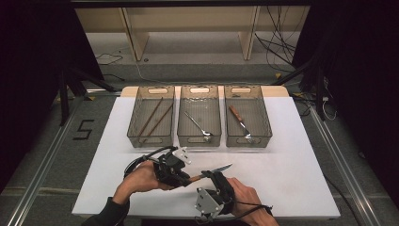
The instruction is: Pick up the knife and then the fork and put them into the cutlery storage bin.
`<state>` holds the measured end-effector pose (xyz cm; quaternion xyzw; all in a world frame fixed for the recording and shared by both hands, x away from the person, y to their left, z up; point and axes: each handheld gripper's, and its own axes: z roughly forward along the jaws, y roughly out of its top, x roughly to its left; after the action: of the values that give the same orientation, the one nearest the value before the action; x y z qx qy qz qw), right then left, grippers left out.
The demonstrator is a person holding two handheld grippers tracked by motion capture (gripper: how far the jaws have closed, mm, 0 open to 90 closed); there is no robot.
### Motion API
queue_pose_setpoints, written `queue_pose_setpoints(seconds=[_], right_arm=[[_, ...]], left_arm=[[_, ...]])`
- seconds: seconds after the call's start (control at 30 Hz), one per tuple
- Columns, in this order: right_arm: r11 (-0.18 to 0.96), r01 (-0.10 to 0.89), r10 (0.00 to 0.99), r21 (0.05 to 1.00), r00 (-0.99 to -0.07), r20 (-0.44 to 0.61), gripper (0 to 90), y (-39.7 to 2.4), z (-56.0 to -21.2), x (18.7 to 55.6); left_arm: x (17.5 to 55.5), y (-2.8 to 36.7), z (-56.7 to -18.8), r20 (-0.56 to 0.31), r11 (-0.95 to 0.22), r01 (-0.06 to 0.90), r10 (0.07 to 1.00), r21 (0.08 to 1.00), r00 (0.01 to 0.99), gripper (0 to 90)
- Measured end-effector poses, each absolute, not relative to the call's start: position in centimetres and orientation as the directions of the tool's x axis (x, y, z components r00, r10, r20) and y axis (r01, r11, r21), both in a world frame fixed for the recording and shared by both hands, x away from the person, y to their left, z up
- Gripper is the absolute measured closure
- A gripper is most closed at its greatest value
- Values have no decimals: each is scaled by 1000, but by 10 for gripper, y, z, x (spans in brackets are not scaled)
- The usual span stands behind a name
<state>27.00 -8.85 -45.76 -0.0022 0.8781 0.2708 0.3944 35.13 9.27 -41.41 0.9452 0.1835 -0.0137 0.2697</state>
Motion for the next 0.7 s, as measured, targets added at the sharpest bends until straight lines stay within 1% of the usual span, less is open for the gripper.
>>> queue_pose_setpoints(seconds=[0.03,0.1,0.27,0.3,0.5,0.7], right_arm=[[857,-216,216,468,-674,-706,435,-87,-460,268],[869,-247,187,429,-639,-746,464,-84,-463,267],[887,-271,157,374,-584,-796,538,-79,-469,263],[891,-293,132,347,-564,-815,558,-78,-469,264],[900,-334,86,280,-493,-865,655,-76,-475,260],[909,-353,41,221,-453,-890,759,-75,-479,259]], left_arm=[[351,92,-414,-128,-786,355,339,506,932,756],[351,91,-414,-134,-787,355,334,505,933,756],[350,89,-413,-147,-789,357,328,500,933,756],[349,88,-413,-151,-790,358,327,498,933,756],[349,88,-413,-162,-787,360,323,501,932,756],[349,87,-413,-178,-780,370,325,504,929,756]])
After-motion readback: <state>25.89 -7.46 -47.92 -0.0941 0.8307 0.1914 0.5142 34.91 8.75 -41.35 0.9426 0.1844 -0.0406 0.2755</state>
